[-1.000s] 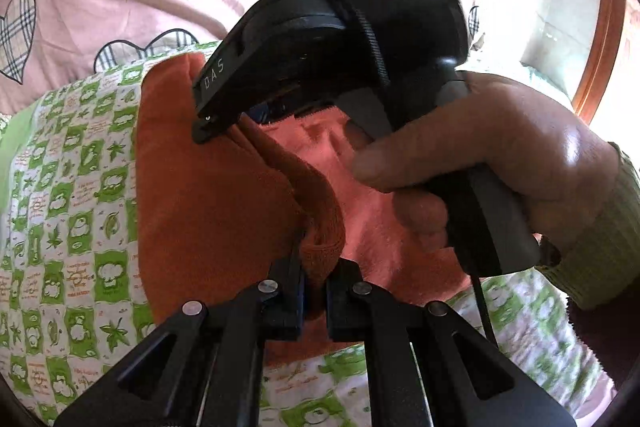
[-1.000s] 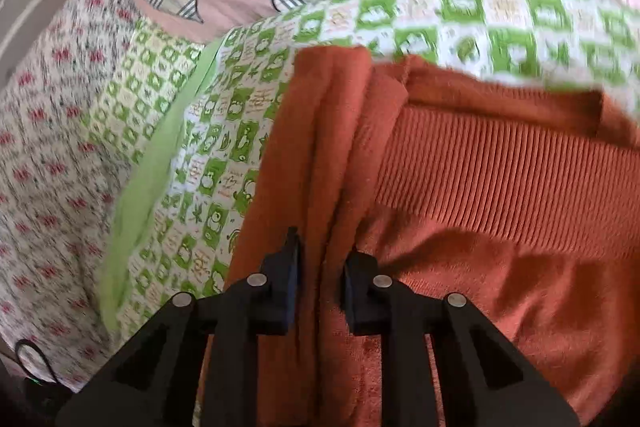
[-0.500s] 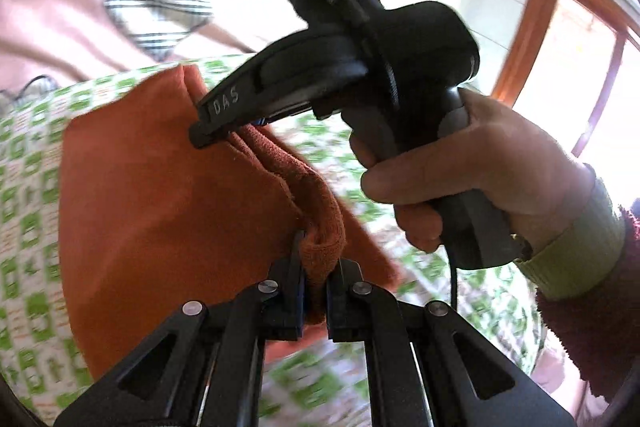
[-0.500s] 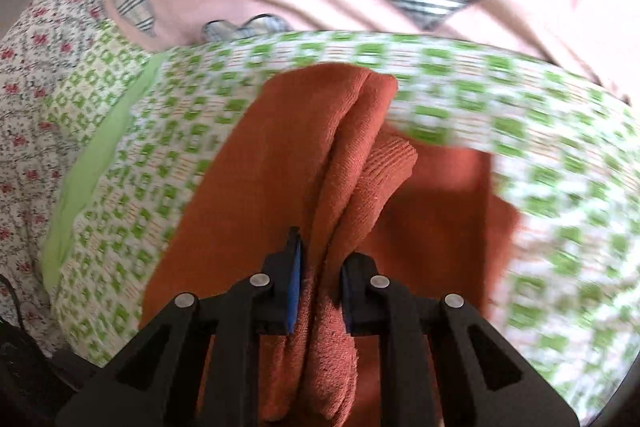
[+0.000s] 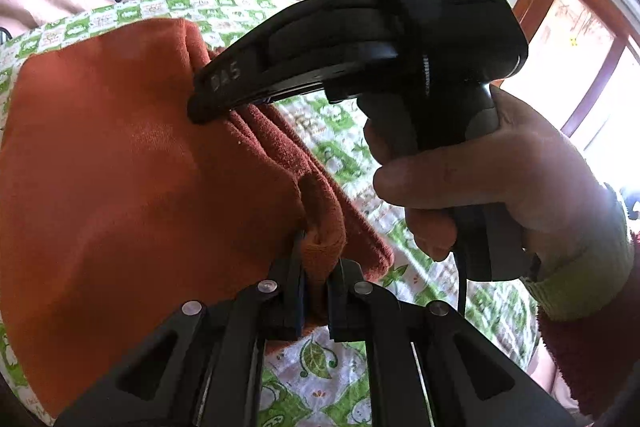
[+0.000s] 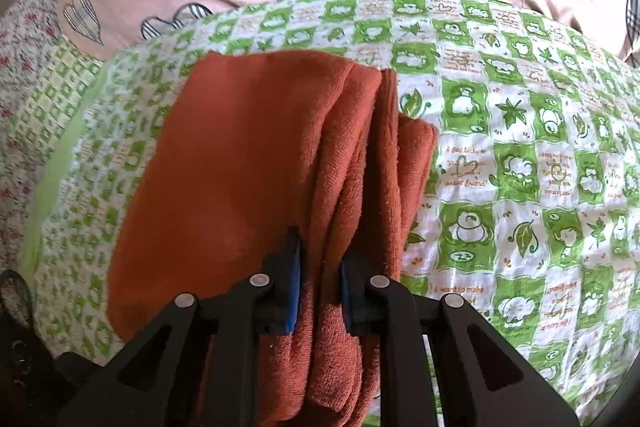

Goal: Fold small clothes

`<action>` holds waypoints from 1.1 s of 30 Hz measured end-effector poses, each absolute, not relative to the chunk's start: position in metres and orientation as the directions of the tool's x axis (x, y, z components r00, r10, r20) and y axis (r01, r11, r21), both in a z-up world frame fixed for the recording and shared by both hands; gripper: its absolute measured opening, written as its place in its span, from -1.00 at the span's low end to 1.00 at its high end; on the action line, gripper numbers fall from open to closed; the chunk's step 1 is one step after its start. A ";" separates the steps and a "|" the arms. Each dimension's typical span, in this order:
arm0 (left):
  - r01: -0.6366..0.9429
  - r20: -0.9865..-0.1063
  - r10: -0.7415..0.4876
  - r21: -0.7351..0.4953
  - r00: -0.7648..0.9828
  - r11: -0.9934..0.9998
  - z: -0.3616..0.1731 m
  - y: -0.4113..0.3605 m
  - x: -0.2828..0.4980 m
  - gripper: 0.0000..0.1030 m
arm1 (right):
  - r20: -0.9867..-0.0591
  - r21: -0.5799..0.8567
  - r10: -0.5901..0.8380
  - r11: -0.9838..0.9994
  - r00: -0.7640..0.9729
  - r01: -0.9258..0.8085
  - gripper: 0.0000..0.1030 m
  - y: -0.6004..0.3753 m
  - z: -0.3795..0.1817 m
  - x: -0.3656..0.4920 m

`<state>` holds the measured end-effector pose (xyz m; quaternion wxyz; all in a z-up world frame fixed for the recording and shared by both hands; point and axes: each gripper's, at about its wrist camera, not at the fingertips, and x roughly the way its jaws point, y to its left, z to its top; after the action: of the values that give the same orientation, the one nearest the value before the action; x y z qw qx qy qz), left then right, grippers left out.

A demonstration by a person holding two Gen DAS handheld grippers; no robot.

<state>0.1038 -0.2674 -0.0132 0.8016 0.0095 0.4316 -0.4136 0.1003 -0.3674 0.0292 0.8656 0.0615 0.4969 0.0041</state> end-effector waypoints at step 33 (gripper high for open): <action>0.338 -0.757 -0.551 -0.446 0.352 0.829 -0.039 -0.107 0.209 -0.16 | -0.873 0.171 0.092 0.977 0.479 0.124 -0.15 -0.366 0.011 0.084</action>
<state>0.2089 -0.1074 -0.0390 0.8152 -0.1064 0.5000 -0.2725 0.0835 -0.3661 0.0108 0.8536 0.1057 0.5101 -0.0094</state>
